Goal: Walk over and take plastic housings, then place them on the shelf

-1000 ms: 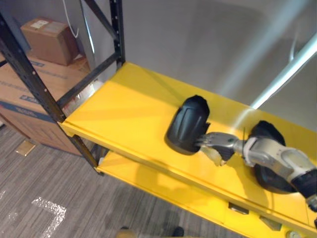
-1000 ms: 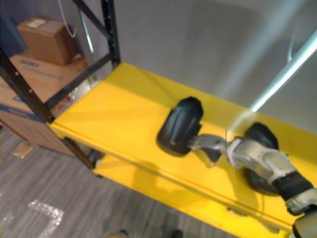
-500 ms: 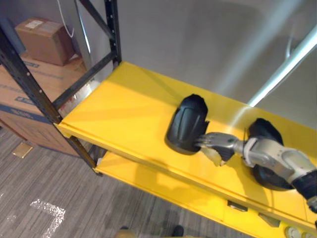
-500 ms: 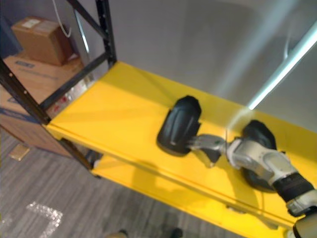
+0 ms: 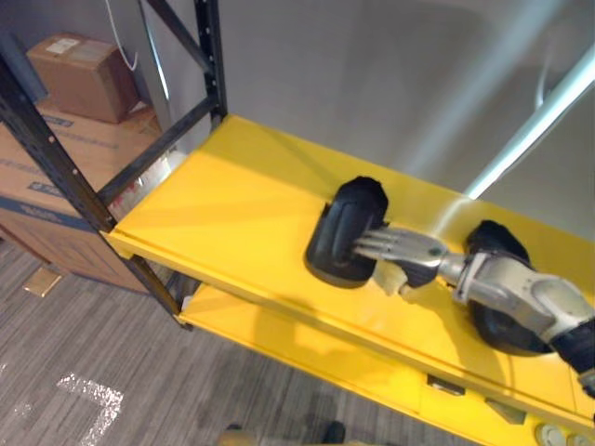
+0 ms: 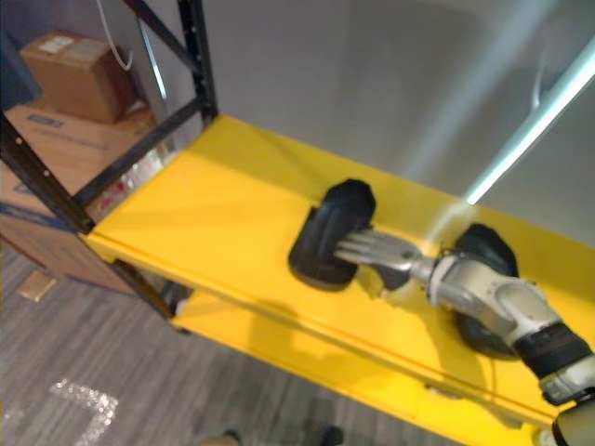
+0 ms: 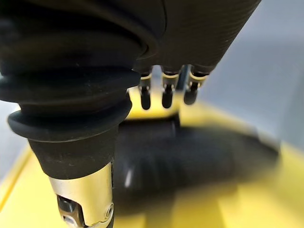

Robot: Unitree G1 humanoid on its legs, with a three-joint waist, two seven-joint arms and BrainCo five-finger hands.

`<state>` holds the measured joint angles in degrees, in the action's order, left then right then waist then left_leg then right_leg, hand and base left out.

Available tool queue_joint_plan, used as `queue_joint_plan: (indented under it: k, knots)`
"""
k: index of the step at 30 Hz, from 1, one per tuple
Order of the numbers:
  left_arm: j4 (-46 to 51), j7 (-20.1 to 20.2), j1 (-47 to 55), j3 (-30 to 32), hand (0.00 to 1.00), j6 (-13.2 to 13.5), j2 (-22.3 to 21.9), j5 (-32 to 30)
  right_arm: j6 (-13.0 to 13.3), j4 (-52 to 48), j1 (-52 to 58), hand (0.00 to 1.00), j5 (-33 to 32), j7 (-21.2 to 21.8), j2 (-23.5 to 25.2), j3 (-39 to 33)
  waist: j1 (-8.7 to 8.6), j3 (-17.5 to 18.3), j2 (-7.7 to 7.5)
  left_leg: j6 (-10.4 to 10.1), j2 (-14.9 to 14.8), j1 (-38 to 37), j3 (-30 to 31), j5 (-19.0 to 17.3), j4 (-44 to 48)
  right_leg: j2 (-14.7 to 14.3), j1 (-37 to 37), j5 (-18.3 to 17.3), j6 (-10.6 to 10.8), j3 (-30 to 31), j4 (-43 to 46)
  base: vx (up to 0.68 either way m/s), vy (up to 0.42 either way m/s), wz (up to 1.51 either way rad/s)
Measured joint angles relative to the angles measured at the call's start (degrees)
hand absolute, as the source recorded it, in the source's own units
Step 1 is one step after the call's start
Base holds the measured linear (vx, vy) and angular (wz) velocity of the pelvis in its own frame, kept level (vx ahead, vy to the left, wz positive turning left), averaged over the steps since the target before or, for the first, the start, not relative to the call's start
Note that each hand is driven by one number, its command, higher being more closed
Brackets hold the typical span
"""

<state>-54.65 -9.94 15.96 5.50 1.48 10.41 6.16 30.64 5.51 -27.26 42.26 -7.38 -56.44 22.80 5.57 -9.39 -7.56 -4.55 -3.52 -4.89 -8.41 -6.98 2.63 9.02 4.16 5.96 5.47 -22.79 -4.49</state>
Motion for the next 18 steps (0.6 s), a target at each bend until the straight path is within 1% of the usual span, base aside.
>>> queue_joint_plan:
  k: [1, 2, 4, 7, 10, 11, 12, 13, 14, 15, 16, 17, 18]
  knots:
    - [0.0, 0.0, 0.1, 0.0, 0.0, 0.4, -0.2, 0.0, -0.2, -0.6, 0.0, 0.0, -0.5, -1.9, 0.2, -2.5, 0.0, 0.0, 0.07, 0.0, 0.0, 0.0, 0.0, 0.0, 0.0, 0.0, 0.0, 0.0, 0.0, -0.1, 0.0, 0.0, 0.0, 0.0]
    - [0.0, -0.1, 0.3, 0.0, 0.0, 0.8, -0.2, 0.0, -0.3, -0.7, 0.0, 0.0, -1.2, -2.5, 0.2, -3.4, 0.0, 0.0, 0.08, 0.0, 0.0, 0.0, 0.0, 0.0, 0.0, 0.0, 0.0, 0.0, 0.0, -0.1, 0.0, 0.0, 0.0, 0.0]
    - [0.0, -0.1, 0.5, 0.0, 0.0, 1.2, -0.2, 0.1, -0.8, -0.9, 0.0, 0.0, -1.0, -2.8, 0.2, -5.5, 0.0, 0.0, 0.09, 0.0, 0.0, 0.0, 0.1, 0.0, 0.0, 0.0, 0.1, 0.0, 0.0, -0.2, 0.0, 0.0, 0.0, 0.0]
    - [0.0, -0.3, 1.1, 0.1, 0.0, 1.7, -0.3, 0.1, -2.5, -1.6, 0.0, 0.0, -0.9, -4.2, 0.2, -8.6, -0.45, 0.1, 0.15, 0.0, 0.0, 0.0, 0.1, 0.0, 0.0, 0.0, 0.0, 0.0, 0.0, -0.1, 0.1, 0.0, 0.0, 0.0]
    - [0.0, -0.4, 2.2, 0.2, 0.0, 1.7, -0.3, 0.2, -4.2, -2.9, -0.1, 0.0, -1.0, -8.2, 0.2, -12.4, -1.59, 0.4, 0.3, 0.1, 0.0, 0.0, 0.0, 0.0, -0.1, 0.0, 0.0, 0.0, 0.0, 0.0, 0.1, 0.0, 0.0, 0.0]
    - [-0.1, -0.4, 2.6, 0.4, 0.0, 1.7, -0.3, 0.2, -5.2, -2.9, -0.1, 0.0, -1.1, -10.2, 0.2, -14.3, -1.97, 0.8, 0.38, 0.1, 0.0, 0.0, -0.1, 0.0, -0.2, 0.0, 0.0, 0.0, 0.0, 0.1, 0.1, 0.0, 0.0, 0.0]
    - [-0.1, -0.5, 2.9, 0.5, 0.0, 1.7, -0.3, 0.2, -6.5, -2.9, -0.1, 0.0, -2.6, -11.8, 0.2, -16.2, -2.48, 1.2, 0.5, 0.1, 0.0, 0.0, -0.2, -0.1, -0.2, 0.0, -0.1, 0.0, 0.0, 0.2, 0.1, 0.0, 0.0, 0.0]
    - [-0.1, -0.5, 3.0, 0.4, 0.0, 1.7, -0.4, 0.2, -7.1, -2.9, -0.1, 0.0, -3.9, -12.6, 0.2, -17.2, -2.75, 1.4, 0.55, 0.1, 0.0, 0.0, -0.2, -0.1, -0.2, 0.0, -0.1, 0.0, 0.0, 0.2, 0.1, 0.0, 0.0, 0.0]
    - [-0.1, -0.6, 3.2, 0.4, 0.0, 1.8, -0.7, 0.3, -8.1, -2.9, 0.1, 0.0, -6.8, -13.8, 0.2, -19.5, -3.2, 1.9, 0.74, 0.1, 0.1, 0.0, -0.3, -0.1, -0.2, 0.0, -0.2, 0.0, 0.0, 0.3, 0.1, 0.0, 0.0, -0.06]
    - [0.0, -0.8, 3.2, 0.4, 0.0, 1.8, -0.9, 0.3, -8.9, -3.1, 1.1, 0.0, -10.6, -14.7, 0.2, -22.8, -3.28, 2.2, 0.91, 0.1, 0.1, -0.1, -0.5, -0.1, -0.2, 0.0, -0.2, 0.0, 0.0, 0.6, 0.1, 0.0, 0.0, -0.07]
    - [0.0, -0.9, 3.2, 0.4, 0.0, 1.8, -1.0, 0.3, -9.3, -3.4, 2.0, 0.0, -12.5, -15.3, 0.3, -24.7, -3.3, 2.4, 1.0, 0.1, 0.1, -0.1, -0.6, -0.1, -0.2, 0.0, -0.3, 0.0, 0.0, 0.7, 0.1, 0.0, 0.0, -0.07]
    - [-0.1, -1.0, 3.2, 0.4, 0.0, 1.8, -1.2, 0.3, -9.7, -4.1, 3.8, 0.0, -14.9, -15.7, 0.8, -27.9, -3.4, 2.7, 1.11, 0.0, 0.1, -0.1, -0.7, -0.1, -0.2, 0.0, -0.4, 0.0, 0.0, 0.8, 0.1, 0.0, 0.002, -0.09]
    - [-0.2, -1.2, 3.3, 0.5, 0.0, 1.8, -1.8, 0.3, -10.2, -5.9, 7.0, 0.0, -19.3, -16.5, 3.6, -33.2, -3.54, 3.4, 1.26, 0.0, 0.0, -0.1, -1.2, -0.1, -0.2, 0.0, -0.7, 0.0, 0.0, 1.2, 0.1, -0.01, 0.005, -0.13]
